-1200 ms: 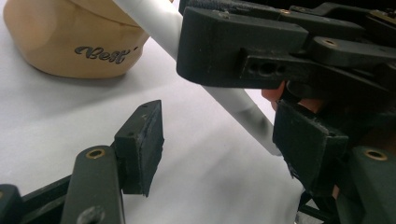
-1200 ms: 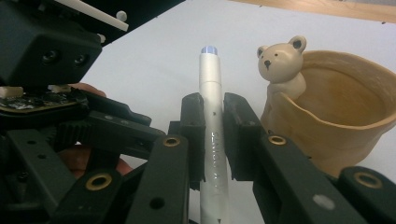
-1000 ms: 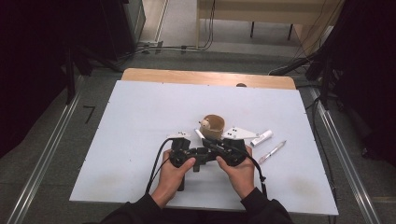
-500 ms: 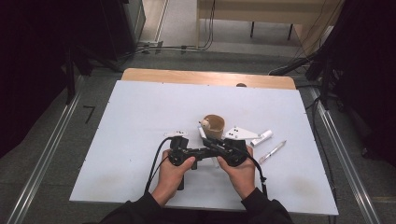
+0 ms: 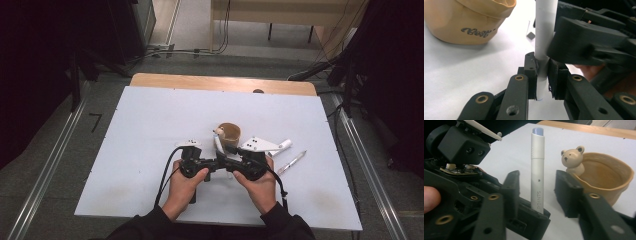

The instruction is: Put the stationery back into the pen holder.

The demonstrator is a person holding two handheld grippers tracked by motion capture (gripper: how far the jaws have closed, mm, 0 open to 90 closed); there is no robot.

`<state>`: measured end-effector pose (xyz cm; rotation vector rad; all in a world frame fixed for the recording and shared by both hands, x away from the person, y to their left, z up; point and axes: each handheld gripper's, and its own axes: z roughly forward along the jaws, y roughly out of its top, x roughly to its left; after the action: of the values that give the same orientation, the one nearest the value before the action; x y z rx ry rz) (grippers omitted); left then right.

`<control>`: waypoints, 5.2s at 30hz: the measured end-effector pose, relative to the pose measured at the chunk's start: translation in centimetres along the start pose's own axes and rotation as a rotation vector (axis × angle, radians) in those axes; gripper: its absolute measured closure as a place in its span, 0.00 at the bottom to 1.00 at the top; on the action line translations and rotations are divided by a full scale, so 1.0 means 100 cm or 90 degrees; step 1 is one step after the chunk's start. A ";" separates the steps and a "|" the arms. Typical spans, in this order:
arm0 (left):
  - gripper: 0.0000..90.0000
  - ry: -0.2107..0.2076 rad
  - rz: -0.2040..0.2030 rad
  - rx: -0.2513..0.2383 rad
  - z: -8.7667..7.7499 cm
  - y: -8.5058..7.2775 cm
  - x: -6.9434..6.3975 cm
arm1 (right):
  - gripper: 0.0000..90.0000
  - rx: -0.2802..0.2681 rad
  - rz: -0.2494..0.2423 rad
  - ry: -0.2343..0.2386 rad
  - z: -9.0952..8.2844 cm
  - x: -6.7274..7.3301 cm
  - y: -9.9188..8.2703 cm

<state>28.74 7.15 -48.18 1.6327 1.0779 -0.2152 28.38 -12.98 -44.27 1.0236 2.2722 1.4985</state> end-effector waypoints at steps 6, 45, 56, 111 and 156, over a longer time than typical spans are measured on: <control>0.88 0.017 0.015 -0.007 -0.003 0.003 0.000 | 0.44 -0.001 0.001 -0.010 -0.011 -0.005 -0.002; 0.88 0.032 0.028 -0.044 0.005 0.065 -0.002 | 0.29 0.039 0.039 -0.060 -0.042 -0.031 -0.034; 0.88 0.042 0.025 -0.052 0.010 0.076 0.002 | 0.29 0.040 0.041 -0.057 -0.042 -0.032 -0.035; 0.88 0.145 0.060 -0.050 0.034 0.103 0.035 | 0.30 0.044 0.045 -0.050 -0.041 -0.032 -0.036; 0.59 0.148 0.068 -0.088 0.003 0.097 0.035 | 0.25 0.039 0.049 -0.085 -0.047 -0.036 -0.038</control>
<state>37.94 8.99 -43.85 1.6122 1.1489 0.1195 26.86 -19.61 -46.13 1.2024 2.2213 1.3533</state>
